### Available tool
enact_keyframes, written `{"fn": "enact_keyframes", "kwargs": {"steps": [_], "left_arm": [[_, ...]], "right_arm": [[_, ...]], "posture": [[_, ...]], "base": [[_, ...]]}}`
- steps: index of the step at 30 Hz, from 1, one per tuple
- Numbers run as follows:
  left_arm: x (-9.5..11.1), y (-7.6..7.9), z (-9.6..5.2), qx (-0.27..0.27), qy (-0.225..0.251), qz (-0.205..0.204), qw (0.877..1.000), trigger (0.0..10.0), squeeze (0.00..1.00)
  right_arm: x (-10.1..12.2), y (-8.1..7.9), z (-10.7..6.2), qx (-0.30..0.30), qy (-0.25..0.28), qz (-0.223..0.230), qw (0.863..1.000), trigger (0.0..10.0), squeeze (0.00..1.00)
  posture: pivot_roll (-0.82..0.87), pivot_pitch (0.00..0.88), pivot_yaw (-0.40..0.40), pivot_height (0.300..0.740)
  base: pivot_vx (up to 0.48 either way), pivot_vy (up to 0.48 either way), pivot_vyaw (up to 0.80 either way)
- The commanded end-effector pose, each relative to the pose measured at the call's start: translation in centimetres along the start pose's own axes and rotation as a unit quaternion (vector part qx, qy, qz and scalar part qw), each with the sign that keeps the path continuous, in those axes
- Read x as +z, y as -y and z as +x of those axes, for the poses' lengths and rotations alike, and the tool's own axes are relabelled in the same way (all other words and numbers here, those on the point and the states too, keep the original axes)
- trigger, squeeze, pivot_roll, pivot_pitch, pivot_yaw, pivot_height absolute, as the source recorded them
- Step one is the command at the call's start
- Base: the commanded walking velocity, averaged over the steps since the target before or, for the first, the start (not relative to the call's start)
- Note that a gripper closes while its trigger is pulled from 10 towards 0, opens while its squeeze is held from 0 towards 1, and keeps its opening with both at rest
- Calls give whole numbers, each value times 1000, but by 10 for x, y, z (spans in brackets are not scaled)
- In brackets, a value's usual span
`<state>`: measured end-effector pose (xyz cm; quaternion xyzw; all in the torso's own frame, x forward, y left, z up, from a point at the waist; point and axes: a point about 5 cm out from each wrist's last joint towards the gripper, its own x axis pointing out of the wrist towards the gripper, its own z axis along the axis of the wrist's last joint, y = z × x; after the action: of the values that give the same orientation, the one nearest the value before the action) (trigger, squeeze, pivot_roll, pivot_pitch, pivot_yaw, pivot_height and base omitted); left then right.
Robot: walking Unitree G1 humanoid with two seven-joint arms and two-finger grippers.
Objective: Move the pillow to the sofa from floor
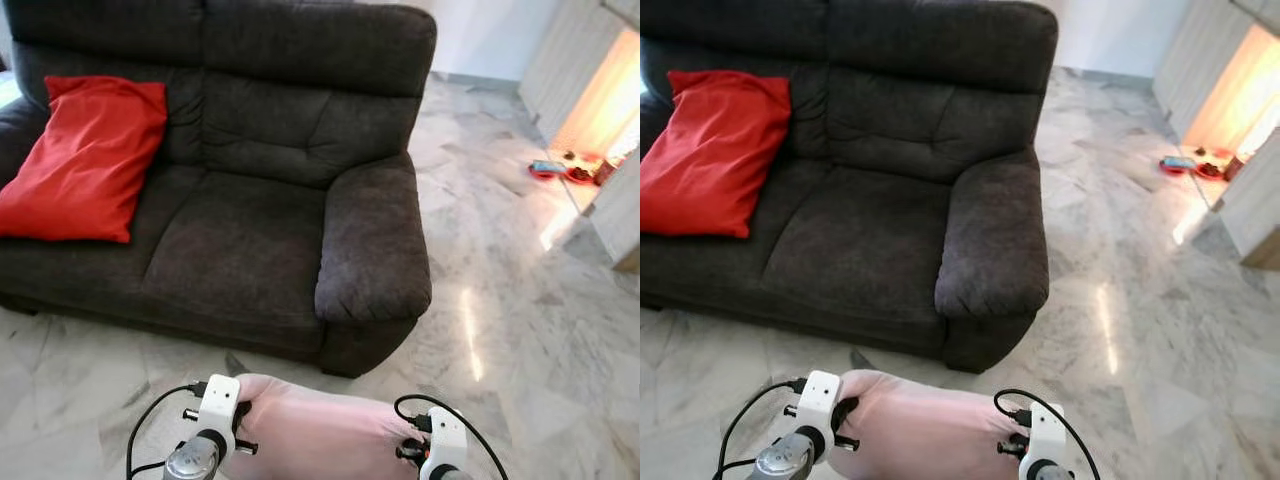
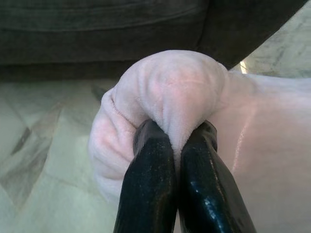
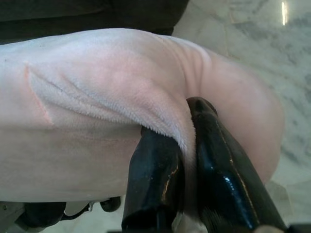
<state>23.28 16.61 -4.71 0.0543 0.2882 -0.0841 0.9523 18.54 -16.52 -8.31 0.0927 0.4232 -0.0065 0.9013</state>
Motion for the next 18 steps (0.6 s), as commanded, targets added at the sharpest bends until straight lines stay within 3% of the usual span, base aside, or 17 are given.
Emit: {"fn": "enact_keyframes", "kwargs": {"steps": [1, 10, 14, 18], "left_arm": [[2, -30, -4, 72, 7, -12, 997, 10000, 0], [3, -32, -4, 75, 7, -10, 997, 10000, 0], [5, -31, -3, 74, 9, -11, 997, 10000, 0], [6, -29, -2, 72, 13, -10, 997, 10000, 0]], "right_arm": [[5, 34, -6, -65, 17, 27, 997, 10000, 0], [6, 33, -6, -62, 22, 30, 997, 10000, 0], [7, 32, -6, -61, 24, 31, 997, 10000, 0], [6, 32, -6, -60, 25, 31, 997, 10000, 0]], "posture": [[74, 0, -82, 740], [77, 0, -79, 740], [76, 0, -78, 740], [78, 0, -81, 740]], "base": [[0, 0, -781], [0, 0, -781], [0, 480, -781], [0, 0, -778]]}}
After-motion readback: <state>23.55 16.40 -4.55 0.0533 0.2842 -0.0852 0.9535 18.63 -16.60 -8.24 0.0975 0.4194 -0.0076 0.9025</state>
